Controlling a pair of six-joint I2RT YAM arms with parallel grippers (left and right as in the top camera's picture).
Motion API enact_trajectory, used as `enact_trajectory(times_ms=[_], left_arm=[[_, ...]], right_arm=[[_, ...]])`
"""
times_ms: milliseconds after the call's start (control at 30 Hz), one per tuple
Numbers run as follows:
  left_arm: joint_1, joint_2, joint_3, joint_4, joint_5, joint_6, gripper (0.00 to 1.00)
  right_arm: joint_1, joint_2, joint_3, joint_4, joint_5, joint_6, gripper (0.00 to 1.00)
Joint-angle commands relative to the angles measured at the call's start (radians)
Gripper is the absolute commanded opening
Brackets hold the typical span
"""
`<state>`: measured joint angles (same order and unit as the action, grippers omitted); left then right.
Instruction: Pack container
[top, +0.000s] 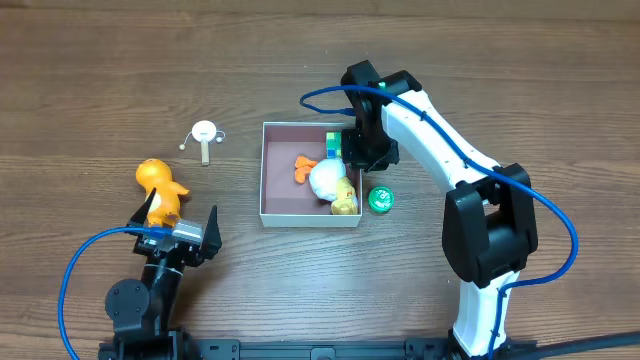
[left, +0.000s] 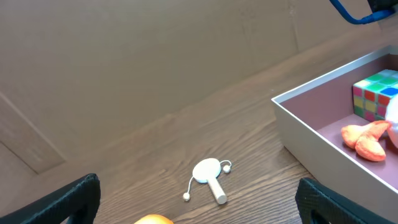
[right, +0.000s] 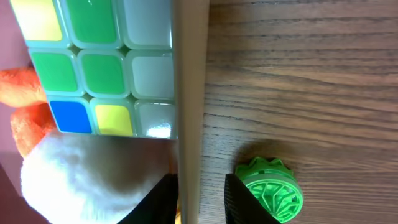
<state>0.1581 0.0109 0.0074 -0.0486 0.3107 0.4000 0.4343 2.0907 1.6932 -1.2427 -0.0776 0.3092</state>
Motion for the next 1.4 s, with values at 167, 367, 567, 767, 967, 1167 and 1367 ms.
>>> enact_trajectory(times_ms=[167, 367, 567, 767, 967, 1167, 1367], left_arm=[[0.005, -0.005, -0.003, 0.001, 0.0, 0.004, 1.0], [0.005, -0.005, -0.003, 0.001, 0.0, 0.004, 1.0], [0.005, -0.005, -0.003, 0.001, 0.001, 0.004, 1.0], [0.005, -0.005, -0.003, 0.001, 0.0, 0.004, 1.0], [0.005, -0.005, -0.003, 0.001, 0.0, 0.004, 1.0], [0.005, -0.005, -0.003, 0.001, 0.0, 0.004, 1.0], [0.005, -0.005, -0.003, 0.001, 0.0, 0.004, 1.0]], right_arm=[[0.002, -0.002, 0.048, 0.0, 0.009, -0.077, 0.04], [0.002, -0.002, 0.048, 0.0, 0.024, -0.102, 0.04], [0.002, -0.002, 0.048, -0.001, 0.024, 0.0, 0.04], [0.002, -0.002, 0.048, -0.003, 0.003, 0.033, 0.04], [0.004, -0.002, 0.048, -0.003, -0.018, 0.062, 0.04], [0.004, -0.002, 0.048, -0.003, -0.016, 0.027, 0.04], [0.004, -0.002, 0.048, -0.006, -0.018, -0.001, 0.04]])
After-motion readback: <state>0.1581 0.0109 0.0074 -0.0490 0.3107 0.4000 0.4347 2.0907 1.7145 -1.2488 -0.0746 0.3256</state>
